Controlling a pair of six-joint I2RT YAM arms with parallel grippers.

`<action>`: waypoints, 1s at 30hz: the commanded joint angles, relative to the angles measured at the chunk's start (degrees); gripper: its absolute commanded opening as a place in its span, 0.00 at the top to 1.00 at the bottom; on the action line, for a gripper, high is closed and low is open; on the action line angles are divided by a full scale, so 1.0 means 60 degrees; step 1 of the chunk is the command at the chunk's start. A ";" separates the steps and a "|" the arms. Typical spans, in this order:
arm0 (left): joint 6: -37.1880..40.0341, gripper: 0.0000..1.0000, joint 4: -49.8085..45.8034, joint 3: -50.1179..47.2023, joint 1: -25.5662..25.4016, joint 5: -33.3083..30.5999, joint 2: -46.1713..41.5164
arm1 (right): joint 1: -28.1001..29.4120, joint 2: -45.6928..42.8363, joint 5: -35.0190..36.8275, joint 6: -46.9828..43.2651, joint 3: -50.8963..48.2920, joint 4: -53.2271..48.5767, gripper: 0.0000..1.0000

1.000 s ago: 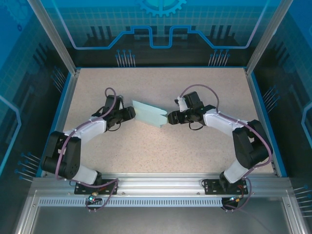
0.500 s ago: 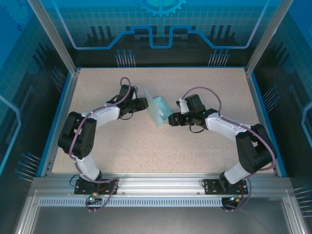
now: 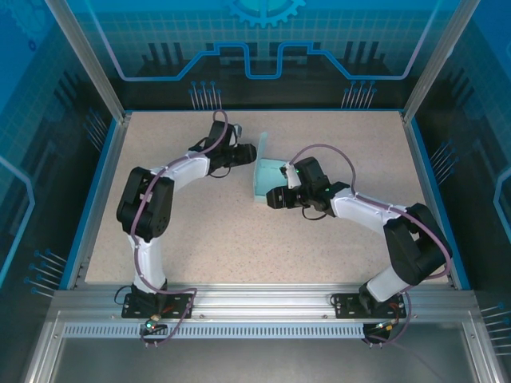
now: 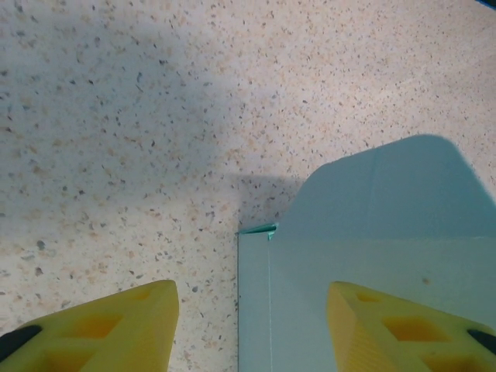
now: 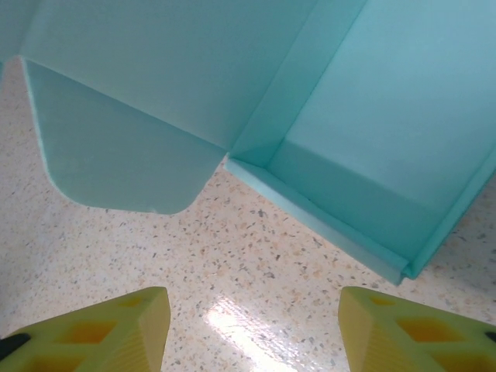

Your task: Fold the paper box

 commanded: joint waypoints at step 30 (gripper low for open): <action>0.0509 0.42 0.0704 -0.4091 0.1028 -0.1017 -0.3972 | 0.0128 0.2291 -0.1196 0.1057 0.0905 0.1460 0.39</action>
